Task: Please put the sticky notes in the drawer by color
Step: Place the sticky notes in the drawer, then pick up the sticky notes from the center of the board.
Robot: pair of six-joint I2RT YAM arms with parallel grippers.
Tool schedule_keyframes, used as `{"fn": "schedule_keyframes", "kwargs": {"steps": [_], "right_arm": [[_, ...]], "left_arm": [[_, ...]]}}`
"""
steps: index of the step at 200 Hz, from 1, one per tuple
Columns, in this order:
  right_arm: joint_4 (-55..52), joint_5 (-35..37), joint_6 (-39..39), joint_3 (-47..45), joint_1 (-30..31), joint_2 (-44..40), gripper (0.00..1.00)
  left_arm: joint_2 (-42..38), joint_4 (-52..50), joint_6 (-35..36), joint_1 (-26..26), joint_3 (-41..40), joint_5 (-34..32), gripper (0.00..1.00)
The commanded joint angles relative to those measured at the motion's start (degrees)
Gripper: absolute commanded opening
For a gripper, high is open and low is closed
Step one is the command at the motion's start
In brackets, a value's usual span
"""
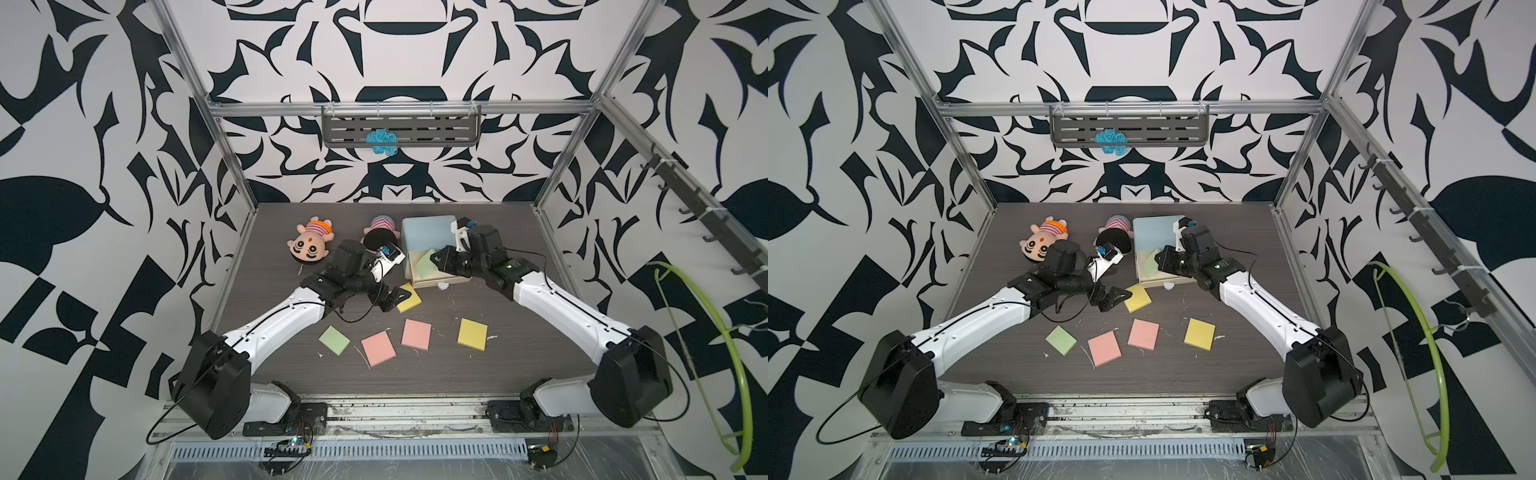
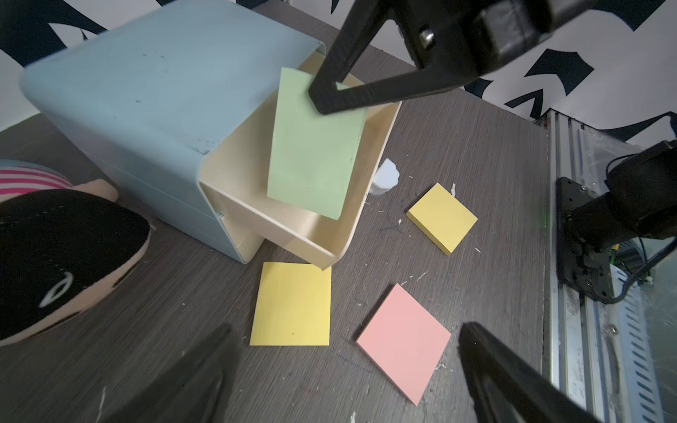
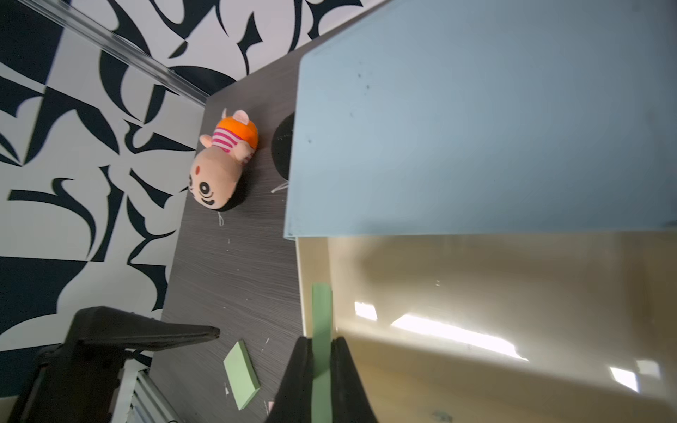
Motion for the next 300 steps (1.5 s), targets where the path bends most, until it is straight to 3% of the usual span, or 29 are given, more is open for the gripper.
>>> {"fn": "schedule_keyframes", "kwargs": {"steps": [1, 29, 87, 102, 125, 141, 163, 176, 228, 272, 300], "right_arm": [[3.59, 1.48, -2.06, -0.26, -0.16, 0.7, 0.0], [4.4, 0.9, -2.43, -0.51, -0.09, 2.38, 0.07], [-1.48, 7.0, -5.31, 0.89, -0.6, -1.36, 0.6], [-4.62, 9.1, -7.12, 1.97, -0.96, -2.73, 0.69], [-7.79, 10.4, -11.13, 3.65, -0.97, -4.84, 0.74], [-7.96, 9.02, -14.82, 3.88, -0.97, -6.43, 0.75], [-6.43, 4.69, -18.94, 3.71, -0.59, -7.29, 0.77], [-5.56, 2.32, -21.16, 3.69, 0.0, -7.23, 0.79], [-0.41, -6.4, -33.62, 1.83, 8.07, -5.09, 0.88], [3.05, -12.46, -42.03, -0.43, 16.68, -2.18, 0.91], [6.02, -16.68, -45.75, -2.5, 21.17, -0.83, 0.92]], "left_arm": [[0.44, 1.26, 0.76, -0.46, 1.99, 0.35, 0.99], [0.48, 1.17, 0.75, -0.48, 1.9, -0.28, 0.99], [-0.13, -0.51, 0.57, -0.47, 2.76, -3.77, 0.99], [-0.55, -1.35, -0.37, -0.5, 2.98, -5.86, 0.99], [-2.65, -2.7, -4.61, -0.49, 2.2, -11.27, 0.99], [-5.09, -5.09, -10.12, -0.53, 1.68, -18.02, 0.99], [-9.13, -14.18, -24.65, -0.55, 2.84, -31.84, 0.99], [-10.67, -21.07, -32.69, -0.51, 3.19, -36.52, 0.99], [-19.58, -40.66, -66.27, -0.84, -2.01, -43.42, 0.99], [-16.3, -58.78, -84.0, -3.36, -1.9, -50.98, 1.0], [-11.13, -62.97, -91.78, -3.41, -2.0, -51.14, 1.0]]}}
